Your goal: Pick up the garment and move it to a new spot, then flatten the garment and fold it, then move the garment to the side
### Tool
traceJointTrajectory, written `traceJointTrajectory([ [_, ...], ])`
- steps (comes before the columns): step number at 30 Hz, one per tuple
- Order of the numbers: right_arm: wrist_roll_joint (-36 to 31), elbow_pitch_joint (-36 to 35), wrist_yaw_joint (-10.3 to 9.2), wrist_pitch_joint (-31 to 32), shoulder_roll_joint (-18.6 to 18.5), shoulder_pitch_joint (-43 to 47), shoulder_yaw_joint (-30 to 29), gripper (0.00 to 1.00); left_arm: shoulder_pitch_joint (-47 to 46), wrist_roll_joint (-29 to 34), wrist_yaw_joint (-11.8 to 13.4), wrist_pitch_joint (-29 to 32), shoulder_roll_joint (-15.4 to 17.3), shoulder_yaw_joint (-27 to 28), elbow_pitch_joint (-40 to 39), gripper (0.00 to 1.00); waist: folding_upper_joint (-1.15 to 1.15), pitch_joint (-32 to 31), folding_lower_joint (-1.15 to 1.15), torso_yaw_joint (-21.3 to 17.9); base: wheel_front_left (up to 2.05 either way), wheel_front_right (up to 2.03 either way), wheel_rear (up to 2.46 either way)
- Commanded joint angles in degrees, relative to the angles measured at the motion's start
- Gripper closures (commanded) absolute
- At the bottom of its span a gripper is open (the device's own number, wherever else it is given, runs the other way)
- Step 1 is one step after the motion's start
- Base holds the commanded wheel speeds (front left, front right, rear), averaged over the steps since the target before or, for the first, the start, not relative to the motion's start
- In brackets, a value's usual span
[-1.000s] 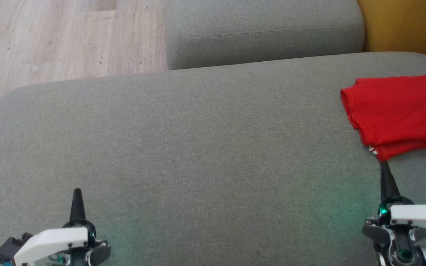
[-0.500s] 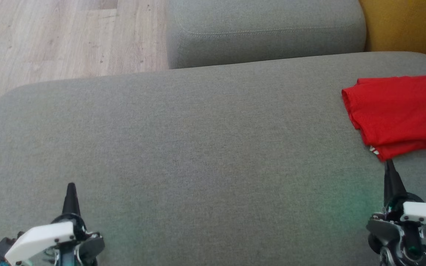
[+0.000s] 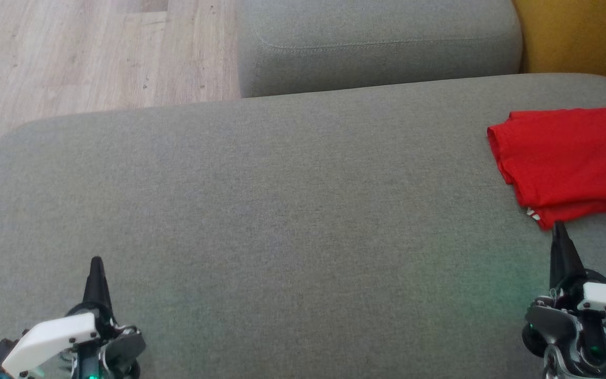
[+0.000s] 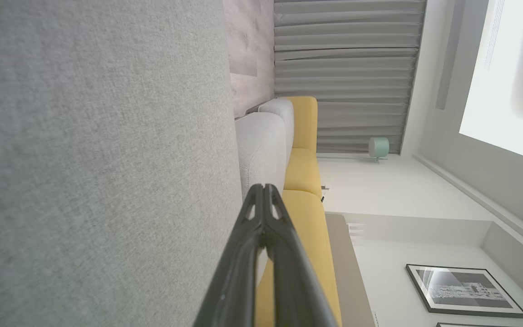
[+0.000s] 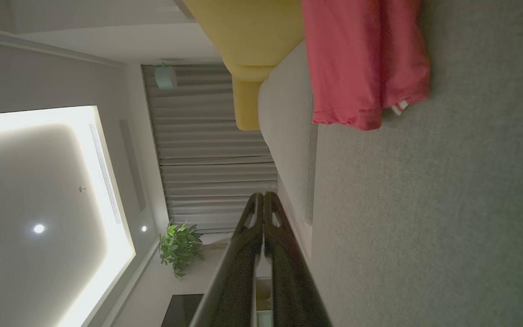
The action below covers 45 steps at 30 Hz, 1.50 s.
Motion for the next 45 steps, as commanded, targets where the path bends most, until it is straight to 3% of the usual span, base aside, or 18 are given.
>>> traceJointTrajectory([
  [1, 0.31, -1.86, 0.45, 0.45, -0.68, -2.81, 1.04, 1.00, -2.87, 0.00, -0.38, 0.29, 0.60, 2.26, -1.61, 1.00, 0.00, 0.00, 0.00, 0.00, 0.00, 0.00, 0.00],
  [45, -0.37, -1.80, 0.45, 1.10, -0.11, -2.88, 0.23, 1.00, -2.95, 0.77, -0.38, 1.03, -0.04, 3.17, -1.56, 1.00, 0.00, 0.00, 0.00, 0.00, 0.00, 0.00, 0.00],
])
